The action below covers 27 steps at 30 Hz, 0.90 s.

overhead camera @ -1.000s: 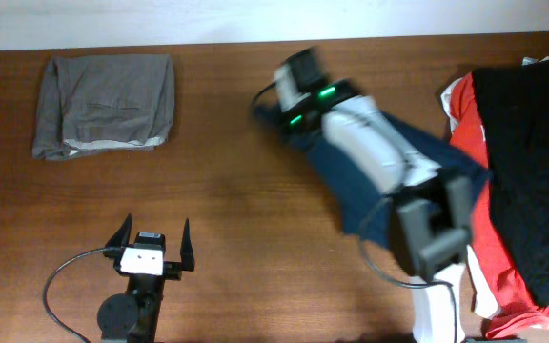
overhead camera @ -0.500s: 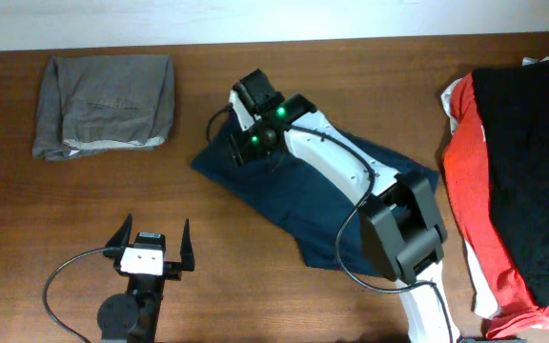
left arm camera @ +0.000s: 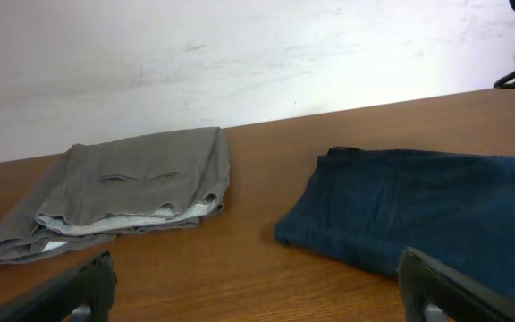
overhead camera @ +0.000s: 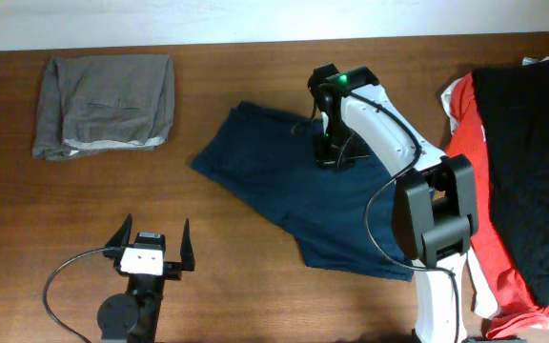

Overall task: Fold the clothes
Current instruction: 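Drag the navy shorts left onto the table center and release, then grasp the shorts' right edge with right gripper, left gripper the left edge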

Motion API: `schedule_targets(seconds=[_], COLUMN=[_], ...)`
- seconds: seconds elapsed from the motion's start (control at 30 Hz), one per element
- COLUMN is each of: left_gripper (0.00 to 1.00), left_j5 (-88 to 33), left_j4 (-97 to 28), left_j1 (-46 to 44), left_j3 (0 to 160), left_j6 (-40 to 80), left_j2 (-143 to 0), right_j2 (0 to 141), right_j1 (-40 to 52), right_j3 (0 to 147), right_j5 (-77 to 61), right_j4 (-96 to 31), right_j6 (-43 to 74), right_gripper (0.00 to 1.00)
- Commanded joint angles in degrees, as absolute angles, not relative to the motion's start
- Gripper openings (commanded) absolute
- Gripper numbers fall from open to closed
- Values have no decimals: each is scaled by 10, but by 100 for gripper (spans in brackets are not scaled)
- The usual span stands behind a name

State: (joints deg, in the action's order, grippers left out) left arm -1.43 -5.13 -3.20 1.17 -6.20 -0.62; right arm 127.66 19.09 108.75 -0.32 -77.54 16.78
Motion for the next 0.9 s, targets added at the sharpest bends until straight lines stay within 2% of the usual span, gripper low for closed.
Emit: schedule_targets(seconds=[0.0,0.17,0.3,0.43,0.53,0.6,0.67,0.77,0.87], left_gripper=[100,100,100,100,100,100,100,100,100], left_j5=[-12,-12,-12,-12,-12,-12,-12,-12,-12], left_j4=[-52,-52,-52,-52,-52,-52,-52,-52,-52], left_j1=[-30,-30,-30,-30,-30,-30,-30,-30,-30], left_j3=[9,9,9,9,9,9,9,9,9], left_j6=[-57,-57,-57,-57,-57,-57,-57,-57,-57], left_j2=[-3,-4,-4,-3,-4,-4,-4,-3,-4], right_j2=[1266,1269,1269,1268,1249,1224,1204,1190,1193], right_j1=[185,227,312,368,326,280,239,121,14], right_j3=[1038,954,850,850,933,1042,1141,1154,1126], right_j5=[-2,-44,-45,-43,-43,-86,-84,-84,-98], right_j4=[-692,-506,-349,-314,-370,-479,-635,-799,-846], right_j6=[186,201,213,135,134,102,98,92,85], right_gripper=[4,4,4,4,4,5,12,24,27])
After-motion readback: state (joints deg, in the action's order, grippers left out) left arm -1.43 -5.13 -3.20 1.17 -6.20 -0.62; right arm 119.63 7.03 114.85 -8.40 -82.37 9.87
